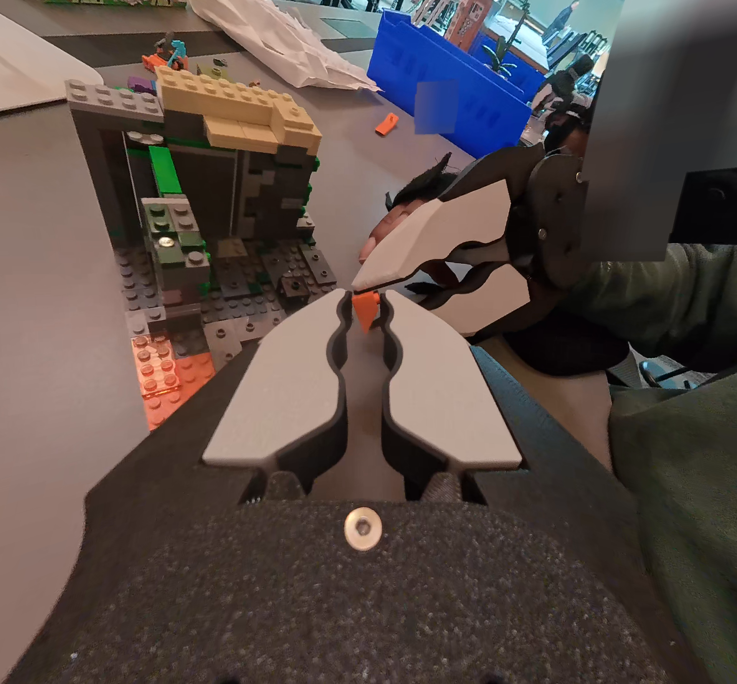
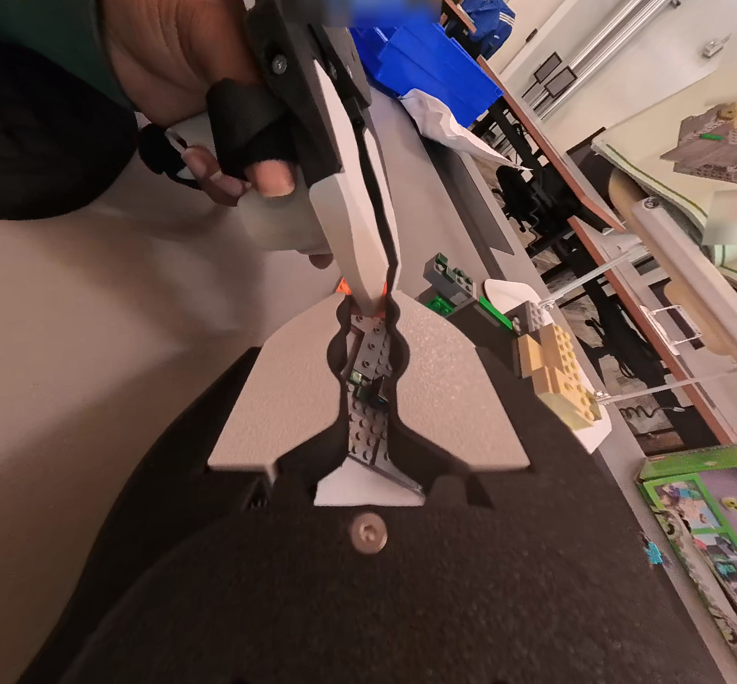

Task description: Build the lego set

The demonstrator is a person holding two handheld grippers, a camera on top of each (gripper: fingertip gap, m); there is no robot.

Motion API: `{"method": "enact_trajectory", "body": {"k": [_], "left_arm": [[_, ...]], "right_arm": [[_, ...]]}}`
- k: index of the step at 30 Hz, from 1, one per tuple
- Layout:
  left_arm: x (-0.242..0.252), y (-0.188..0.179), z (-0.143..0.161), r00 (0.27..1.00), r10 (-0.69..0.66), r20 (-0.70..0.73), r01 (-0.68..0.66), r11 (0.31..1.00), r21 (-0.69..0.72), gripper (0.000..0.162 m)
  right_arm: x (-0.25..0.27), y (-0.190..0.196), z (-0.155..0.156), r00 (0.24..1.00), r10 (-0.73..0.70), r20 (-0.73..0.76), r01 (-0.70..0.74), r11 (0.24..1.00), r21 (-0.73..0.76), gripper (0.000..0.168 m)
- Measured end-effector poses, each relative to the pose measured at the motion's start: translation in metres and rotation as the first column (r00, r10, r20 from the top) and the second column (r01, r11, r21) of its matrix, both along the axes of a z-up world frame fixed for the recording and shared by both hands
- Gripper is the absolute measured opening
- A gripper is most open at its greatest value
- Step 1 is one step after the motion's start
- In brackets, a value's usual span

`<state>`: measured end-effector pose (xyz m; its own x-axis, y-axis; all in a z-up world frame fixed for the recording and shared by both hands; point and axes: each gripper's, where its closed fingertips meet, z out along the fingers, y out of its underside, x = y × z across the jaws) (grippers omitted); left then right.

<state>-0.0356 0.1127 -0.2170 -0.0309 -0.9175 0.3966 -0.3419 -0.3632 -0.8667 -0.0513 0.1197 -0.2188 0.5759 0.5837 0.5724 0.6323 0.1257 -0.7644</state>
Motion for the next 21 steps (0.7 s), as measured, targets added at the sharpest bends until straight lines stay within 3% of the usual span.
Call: {"method": "enact_trajectory", "body": {"k": [21], "left_arm": [[-0.014,0.015,-0.01,0.995,0.027,-0.092,-0.013,0.989,0.147,0.015]], "right_arm": [[-0.004,-0.004,-0.024,0.998,0.034,-0.044,-0.043,0.976,-0.212,0.012]]}}
